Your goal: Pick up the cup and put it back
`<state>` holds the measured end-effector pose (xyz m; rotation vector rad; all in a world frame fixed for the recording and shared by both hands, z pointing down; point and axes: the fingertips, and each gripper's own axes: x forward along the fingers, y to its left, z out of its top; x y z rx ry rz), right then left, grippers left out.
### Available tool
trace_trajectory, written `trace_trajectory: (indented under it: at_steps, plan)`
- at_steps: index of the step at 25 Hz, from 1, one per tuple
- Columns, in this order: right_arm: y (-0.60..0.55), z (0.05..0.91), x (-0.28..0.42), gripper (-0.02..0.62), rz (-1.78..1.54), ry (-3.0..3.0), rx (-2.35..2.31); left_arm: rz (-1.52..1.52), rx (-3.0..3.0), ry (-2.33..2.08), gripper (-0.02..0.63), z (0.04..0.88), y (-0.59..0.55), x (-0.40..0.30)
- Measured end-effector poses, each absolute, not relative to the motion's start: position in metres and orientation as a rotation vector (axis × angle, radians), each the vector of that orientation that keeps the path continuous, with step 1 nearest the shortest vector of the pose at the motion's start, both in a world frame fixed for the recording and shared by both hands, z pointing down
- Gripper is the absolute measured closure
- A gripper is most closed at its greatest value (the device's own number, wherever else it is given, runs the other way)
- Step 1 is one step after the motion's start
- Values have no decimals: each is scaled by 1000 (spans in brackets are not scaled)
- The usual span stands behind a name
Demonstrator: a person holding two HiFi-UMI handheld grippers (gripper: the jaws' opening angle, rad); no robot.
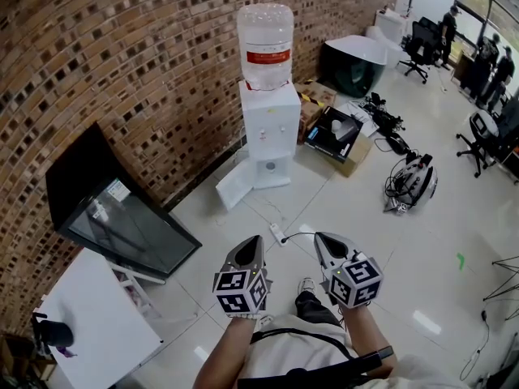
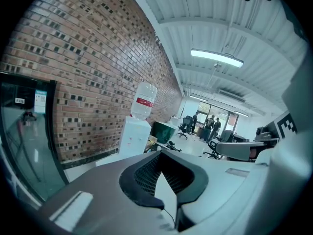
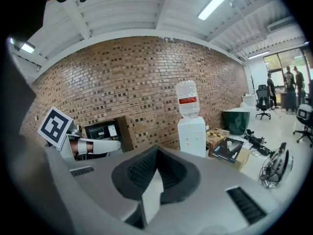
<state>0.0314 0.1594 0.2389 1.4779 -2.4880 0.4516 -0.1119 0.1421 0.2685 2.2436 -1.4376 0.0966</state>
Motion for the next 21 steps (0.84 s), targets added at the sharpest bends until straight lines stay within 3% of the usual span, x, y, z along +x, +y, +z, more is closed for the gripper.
trace_trajectory:
  at_steps: [21]
  plan:
    - [139, 241, 25, 584, 451, -2504, 1427, 75, 2214, -1462, 607, 271, 127, -116]
